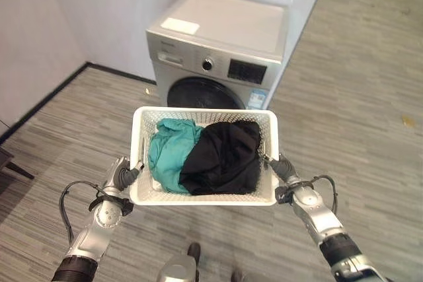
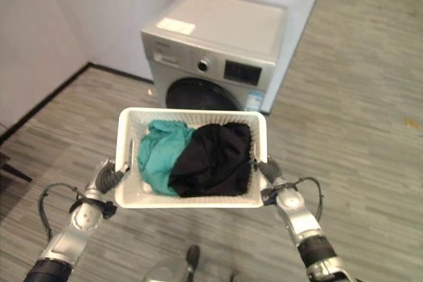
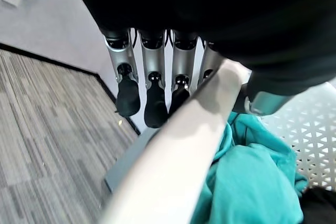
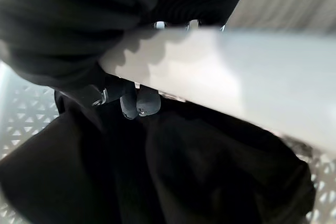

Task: Grab the laundry basket,head to the washer,open it,put in the laundry and shut it.

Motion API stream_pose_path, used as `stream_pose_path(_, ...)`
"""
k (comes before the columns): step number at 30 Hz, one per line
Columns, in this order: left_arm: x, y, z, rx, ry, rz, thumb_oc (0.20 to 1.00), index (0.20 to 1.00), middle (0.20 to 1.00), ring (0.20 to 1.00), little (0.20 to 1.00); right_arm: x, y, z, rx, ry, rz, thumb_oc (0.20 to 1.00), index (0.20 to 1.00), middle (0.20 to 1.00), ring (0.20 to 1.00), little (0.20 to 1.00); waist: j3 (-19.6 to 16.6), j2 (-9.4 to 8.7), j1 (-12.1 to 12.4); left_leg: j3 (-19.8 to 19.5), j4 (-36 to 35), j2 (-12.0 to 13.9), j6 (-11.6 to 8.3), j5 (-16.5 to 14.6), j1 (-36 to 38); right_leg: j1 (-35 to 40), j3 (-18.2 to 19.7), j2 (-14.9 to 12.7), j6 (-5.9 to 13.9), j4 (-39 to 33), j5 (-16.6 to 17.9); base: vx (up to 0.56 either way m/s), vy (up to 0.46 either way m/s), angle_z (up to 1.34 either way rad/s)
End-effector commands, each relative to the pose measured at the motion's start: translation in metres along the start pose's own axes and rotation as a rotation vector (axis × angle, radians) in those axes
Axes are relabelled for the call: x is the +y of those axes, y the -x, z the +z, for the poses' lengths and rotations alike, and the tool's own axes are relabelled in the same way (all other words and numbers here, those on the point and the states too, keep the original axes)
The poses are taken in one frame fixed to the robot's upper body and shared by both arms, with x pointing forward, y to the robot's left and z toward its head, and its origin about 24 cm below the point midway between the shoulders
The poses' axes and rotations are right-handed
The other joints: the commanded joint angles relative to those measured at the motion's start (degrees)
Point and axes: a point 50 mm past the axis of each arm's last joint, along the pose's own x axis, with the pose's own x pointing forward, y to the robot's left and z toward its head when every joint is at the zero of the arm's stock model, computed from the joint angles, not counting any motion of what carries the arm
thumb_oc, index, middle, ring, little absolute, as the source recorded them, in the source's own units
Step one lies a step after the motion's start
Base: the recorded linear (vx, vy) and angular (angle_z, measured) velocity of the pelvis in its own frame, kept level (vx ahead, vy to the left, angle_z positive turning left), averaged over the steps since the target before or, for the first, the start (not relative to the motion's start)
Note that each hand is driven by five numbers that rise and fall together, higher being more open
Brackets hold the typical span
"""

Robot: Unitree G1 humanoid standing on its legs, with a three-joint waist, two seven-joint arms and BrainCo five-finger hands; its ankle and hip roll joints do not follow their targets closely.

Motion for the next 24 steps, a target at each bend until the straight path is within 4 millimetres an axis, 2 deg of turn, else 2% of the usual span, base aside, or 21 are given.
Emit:
stream_pose_path(1,0.083,0.007,-0.048,0.204,-0.033,0.357,0.200,0.200,0.200,0.200,0.200,-0.101,0.020,-0.007,0.032,0.039,-0.350,0.200,0.200,0.200,0.200,0.200,-6.07,-1.75,0.11,-4.94,5.36,-1.69,-3.85,-12.10,6.54,-5.58,-8.68,-2.98,-0.28,-2.89,9.03,0.34,-0.137,0.80)
stream_pose_path(2,0.079,0.004,-0.044,0.184,-0.038,0.336,0.200,0.200,0.200,0.200,0.200,-0.101,0.022,-0.009,0.043,0.049,-0.348,0.200,0.200,0.200,0.200,0.200,-6.44,-2.54,-0.07,-5.38,5.66,-1.73,-4.28,-13.20,7.61,-4.30,-9.68,-3.72,-0.61,-2.97,9.10,0.24,-0.098,0.68)
stream_pose_path(3,0.079,0.003,-0.043,0.184,-0.038,0.335,0.200,0.200,0.200,0.200,0.200,-0.101,0.022,-0.009,0.043,0.049,-0.349,0.200,0.200,0.200,0.200,0.200,-6.37,-2.52,-0.14,-5.47,5.68,-1.73,-4.29,-13.21,7.67,-4.19,-9.78,-3.74,-0.61,-3.01,9.09,0.33,-0.179,0.77)
stream_pose_path(4,0.070,-0.003,-0.036,0.160,-0.027,0.312,0.200,0.200,0.200,0.200,0.200,-0.103,0.027,-0.015,0.056,0.042,-0.356,0.200,0.200,0.200,0.200,0.200,-7.48,-3.50,-1.29,-5.93,7.26,-0.24,-6.12,-12.60,8.54,-3.10,-10.56,-3.72,-1.77,-0.68,9.81,0.35,-0.203,0.77)
stream_pose_path(5,0.066,-0.006,-0.033,0.153,-0.021,0.297,0.200,0.200,0.200,0.200,0.200,-0.103,0.029,-0.019,0.068,0.036,-0.358,0.200,0.200,0.200,0.200,0.200,-8.00,-3.35,-1.74,-5.94,9.07,1.44,-6.91,-11.67,8.75,-2.18,-11.25,-3.14,-2.40,0.07,9.00,0.40,-0.289,1.30)
stream_pose_path(6,0.062,-0.008,-0.029,0.144,-0.008,0.283,0.200,0.200,0.200,0.200,0.200,-0.105,0.032,-0.019,0.066,0.032,-0.363,0.200,0.200,0.200,0.200,0.200,-7.63,-3.74,-2.26,-5.68,15.18,2.27,-8.05,-7.78,6.35,-1.03,-12.82,-3.35,-3.18,0.43,9.27,0.25,-0.210,1.25)
stream_pose_path(8,0.060,-0.009,-0.027,0.137,0.014,0.278,0.200,0.200,0.200,0.200,0.200,-0.103,0.030,-0.013,0.038,0.023,-0.356,0.200,0.200,0.200,0.200,0.200,-6.65,-3.86,-2.19,-5.69,27.06,2.65,-6.80,-5.37,0.61,1.64,-14.05,-2.20,-4.86,0.23,8.11,0.12,-0.181,0.83)
stream_pose_path(9,0.059,-0.010,-0.026,0.135,0.017,0.275,0.200,0.200,0.200,0.200,0.200,-0.103,0.028,-0.010,0.029,0.016,-0.359,0.200,0.200,0.200,0.200,0.200,-6.36,-3.99,-2.13,-5.28,29.61,2.93,-6.15,-4.70,-0.90,2.35,-13.73,-1.53,-5.49,0.12,7.57,0.09,-0.115,0.14)
stream_pose_path(10,0.059,-0.011,-0.023,0.126,0.015,0.272,0.200,0.200,0.200,0.200,0.200,-0.105,0.028,-0.008,0.024,0.012,-0.366,0.200,0.200,0.200,0.200,0.200,-6.33,-4.01,-2.14,-4.33,29.15,4.14,-5.73,-4.55,-2.15,2.93,-13.80,-1.03,-5.79,0.02,6.75,0.07,-0.052,0.02)
stream_pose_path(11,0.059,-0.011,-0.023,0.126,0.015,0.272,0.200,0.200,0.200,0.200,0.200,-0.105,0.028,-0.008,0.024,0.012,-0.367,0.200,0.200,0.200,0.200,0.200,-6.35,-4.02,-2.07,-4.27,29.05,4.18,-5.74,-4.55,-2.09,2.92,-13.75,-1.01,-5.82,0.03,6.71,0.15,-0.012,-0.09)
stream_pose_path(12,0.058,-0.013,-0.017,0.100,0.019,0.261,0.200,0.200,0.200,0.200,0.200,-0.108,0.030,-0.006,0.015,0.005,-0.367,0.200,0.200,0.200,0.200,0.200,-6.54,-4.52,-1.97,-1.90,23.05,6.39,-6.00,-5.51,-2.73,4.12,-14.57,-1.37,-5.54,-0.23,5.27,0.17,0.030,-0.01)
stream_pose_path(13,0.057,-0.015,-0.013,0.082,0.018,0.252,0.200,0.200,0.200,0.200,0.200,-0.110,0.031,-0.003,-0.002,0.004,-0.372,0.200,0.200,0.200,0.200,0.200,-6.83,-4.69,-2.02,-0.73,17.51,7.31,-6.56,-6.41,-2.57,4.71,-15.01,-1.69,-5.30,-0.37,4.59,0.24,0.081,0.03)
stream_pose_path(14,0.057,-0.018,-0.008,0.065,0.015,0.249,0.200,0.200,0.200,0.200,0.200,-0.112,0.032,0.003,-0.028,0.007,-0.375,0.200,0.200,0.200,0.200,0.200,-6.95,-4.55,-1.79,-0.12,11.51,7.65,-7.18,-5.52,-2.58,5.33,-15.08,-1.72,-5.10,-0.40,3.75,0.19,0.122,0.24)
stream_pose_path(16,0.055,-0.024,0.000,0.036,0.009,0.235,0.200,0.200,0.200,0.200,0.200,-0.115,0.033,0.009,-0.060,0.009,-0.390,0.200,0.200,0.200,0.200,0.200,-6.92,-3.99,-1.17,-0.59,2.95,7.94,-8.13,-0.72,-4.33,5.98,-15.32,-1.28,-5.37,0.79,1.46,0.16,0.138,0.39)
stream_pose_path(18,0.056,-0.026,0.003,0.022,0.005,0.234,0.200,0.200,0.200,0.200,0.200,-0.115,0.034,0.012,-0.078,0.000,-0.400,0.200,0.200,0.200,0.200,0.200,-6.61,-3.94,-0.59,-0.66,0.14,8.13,-8.68,0.91,-6.42,6.93,-15.39,-1.46,-5.31,1.67,0.16,0.16,0.176,0.27)
stream_pose_path(20,0.053,-0.025,0.004,0.013,0.007,0.223,0.200,0.200,0.200,0.200,0.200,-0.111,0.032,0.013,-0.090,-0.008,-0.396,0.200,0.200,0.200,0.200,0.200,-6.75,-3.62,0.15,-2.47,-1.21,7.87,-9.02,1.65,-6.69,8.35,-14.99,-2.17,-4.62,2.03,-0.78,0.18,0.250,0.06)
stream_pose_path(24,0.045,-0.022,0.007,-0.009,0.005,0.180,0.200,0.200,0.200,0.200,0.200,-0.107,0.034,0.008,-0.081,-0.021,-0.404,0.200,0.200,0.200,0.200,0.200,-7.30,-3.04,0.07,-0.02,2.08,7.49,-8.87,1.35,-7.63,10.02,-14.73,-4.60,-3.46,1.78,-0.90,0.16,0.309,-0.11)
